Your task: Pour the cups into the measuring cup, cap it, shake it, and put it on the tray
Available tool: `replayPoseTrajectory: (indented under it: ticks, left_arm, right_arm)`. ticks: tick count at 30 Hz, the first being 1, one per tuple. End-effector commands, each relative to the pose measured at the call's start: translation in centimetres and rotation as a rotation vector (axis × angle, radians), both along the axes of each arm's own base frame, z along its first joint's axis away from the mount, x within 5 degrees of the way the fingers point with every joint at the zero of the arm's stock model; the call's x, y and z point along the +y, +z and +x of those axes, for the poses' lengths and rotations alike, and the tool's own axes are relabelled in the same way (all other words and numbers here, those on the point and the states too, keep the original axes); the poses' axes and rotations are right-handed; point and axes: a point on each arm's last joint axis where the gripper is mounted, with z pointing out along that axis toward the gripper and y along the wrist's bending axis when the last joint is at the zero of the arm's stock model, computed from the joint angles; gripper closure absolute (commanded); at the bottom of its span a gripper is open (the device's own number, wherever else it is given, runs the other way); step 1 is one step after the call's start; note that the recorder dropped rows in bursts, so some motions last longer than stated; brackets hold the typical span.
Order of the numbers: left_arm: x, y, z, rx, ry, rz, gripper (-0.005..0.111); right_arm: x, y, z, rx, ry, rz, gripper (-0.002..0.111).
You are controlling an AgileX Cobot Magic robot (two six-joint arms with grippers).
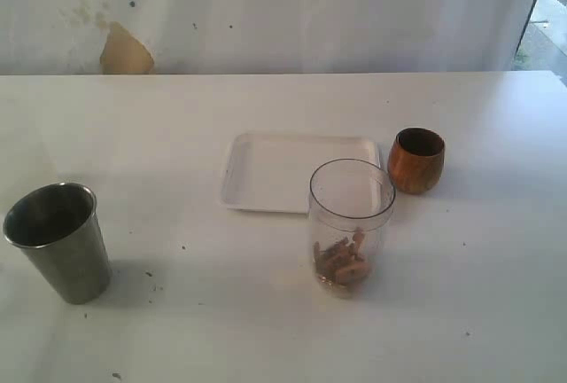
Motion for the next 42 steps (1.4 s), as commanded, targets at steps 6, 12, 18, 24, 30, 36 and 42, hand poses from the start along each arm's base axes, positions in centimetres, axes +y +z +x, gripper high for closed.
replayPoseTrajectory:
  ticks: [6,12,18,24,30,36,42]
  left_arm:
    - [0.0,0.1,-0.1,-0.010,-0.003,0.004,0.055]
    - [0.0,0.1,-0.1,-0.010,-0.003,0.004,0.055]
    - [0.0,0.1,-0.1,-0.010,-0.003,0.004,0.055]
    - [0.0,0.1,-0.1,-0.010,-0.003,0.004,0.055]
    - [0.0,0.1,-0.1,-0.010,-0.003,0.004,0.055]
    - [0.0,0.1,-0.1,-0.010,-0.003,0.004,0.055]
    - [-0.1,0.4,-0.1,-0.042,-0.022,-0.057,0.055]
  right_arm:
    - [-0.2,-4.9,0.3,0.496,-0.054,-0.193,0.108]
    - [-0.3,-5.2,0.2,0.532,-0.056,-0.157,0.108]
    - [-0.3,-5.4,0.2,0.558,-0.054,-0.140,0.108]
    - [-0.3,-5.4,0.2,0.558,-0.054,-0.140,0.108]
    - [-0.3,-5.4,0.2,0.558,-0.054,-0.140,0.108]
    - [-0.3,-5.4,0.2,0.558,-0.053,-0.140,0.108]
    - [-0.3,-5.4,0.2,0.559,-0.053,-0.122,0.108]
